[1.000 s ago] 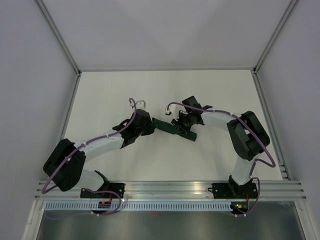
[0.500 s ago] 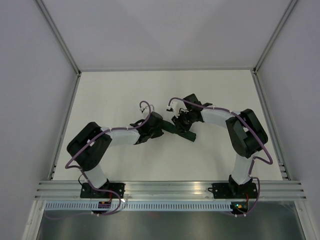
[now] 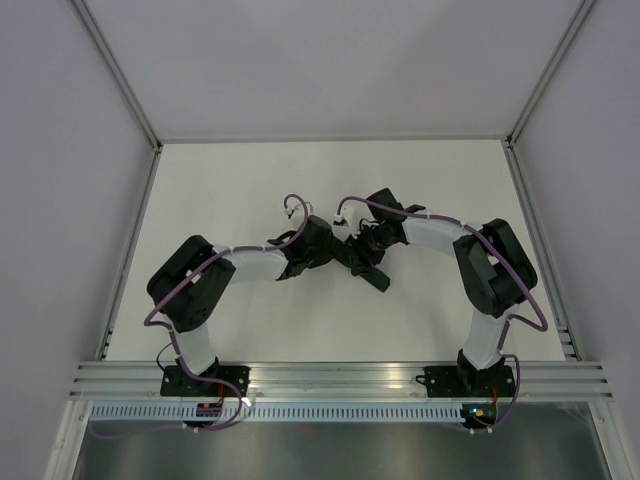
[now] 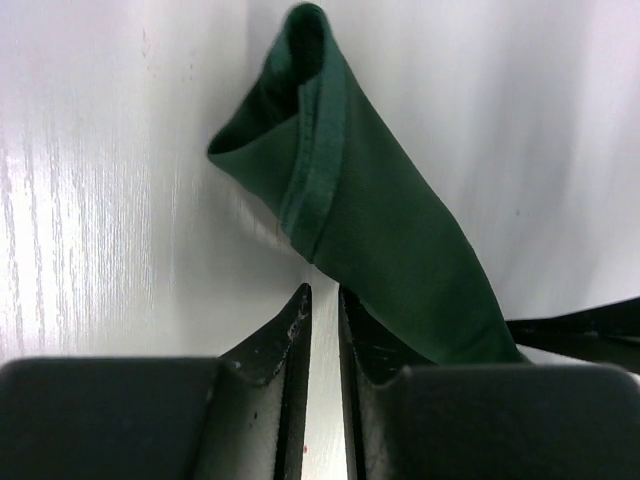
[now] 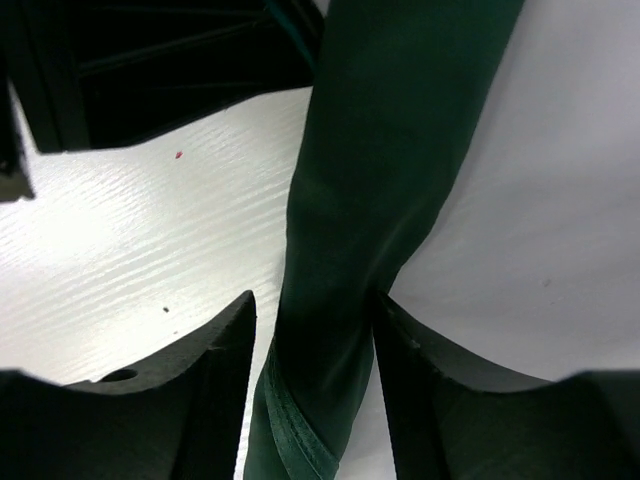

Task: Fold the napkin, place the utensils inside, and roll it up
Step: Roll the napkin at the center of the board.

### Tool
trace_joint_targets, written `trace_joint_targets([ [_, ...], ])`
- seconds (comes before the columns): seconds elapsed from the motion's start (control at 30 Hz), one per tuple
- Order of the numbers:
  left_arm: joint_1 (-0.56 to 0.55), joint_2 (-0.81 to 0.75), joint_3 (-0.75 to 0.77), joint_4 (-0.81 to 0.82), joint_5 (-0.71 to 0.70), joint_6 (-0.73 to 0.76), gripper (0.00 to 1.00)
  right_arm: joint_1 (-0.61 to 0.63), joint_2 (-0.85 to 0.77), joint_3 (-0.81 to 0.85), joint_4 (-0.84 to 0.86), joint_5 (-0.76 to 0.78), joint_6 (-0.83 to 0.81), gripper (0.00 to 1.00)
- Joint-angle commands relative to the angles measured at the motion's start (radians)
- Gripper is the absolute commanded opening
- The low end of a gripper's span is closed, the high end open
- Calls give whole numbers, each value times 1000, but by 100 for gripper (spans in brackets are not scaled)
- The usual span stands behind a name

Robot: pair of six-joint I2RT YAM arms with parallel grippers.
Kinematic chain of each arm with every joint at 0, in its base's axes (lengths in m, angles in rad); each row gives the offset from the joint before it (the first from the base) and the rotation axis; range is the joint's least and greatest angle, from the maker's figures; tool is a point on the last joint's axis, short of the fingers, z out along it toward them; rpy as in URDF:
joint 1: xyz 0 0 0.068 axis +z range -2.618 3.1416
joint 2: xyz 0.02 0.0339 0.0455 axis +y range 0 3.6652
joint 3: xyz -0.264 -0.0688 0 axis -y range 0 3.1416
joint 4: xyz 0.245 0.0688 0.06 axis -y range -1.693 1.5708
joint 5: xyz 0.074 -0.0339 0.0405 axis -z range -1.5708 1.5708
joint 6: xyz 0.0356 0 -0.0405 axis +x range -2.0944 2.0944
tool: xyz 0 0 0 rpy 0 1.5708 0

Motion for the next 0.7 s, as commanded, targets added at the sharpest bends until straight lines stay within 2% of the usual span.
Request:
trace_joint_targets([
  [0.0, 18, 19, 58, 16, 7, -14, 21, -20, -1, 5, -142, 39, 1, 57],
  [0.33, 35, 107, 162, -21, 58, 29, 20, -60, -29, 87, -194, -11, 11, 71],
  [0.67, 34, 151, 233, -30, 84, 36, 20, -101, 8, 140, -163, 0, 92, 72],
])
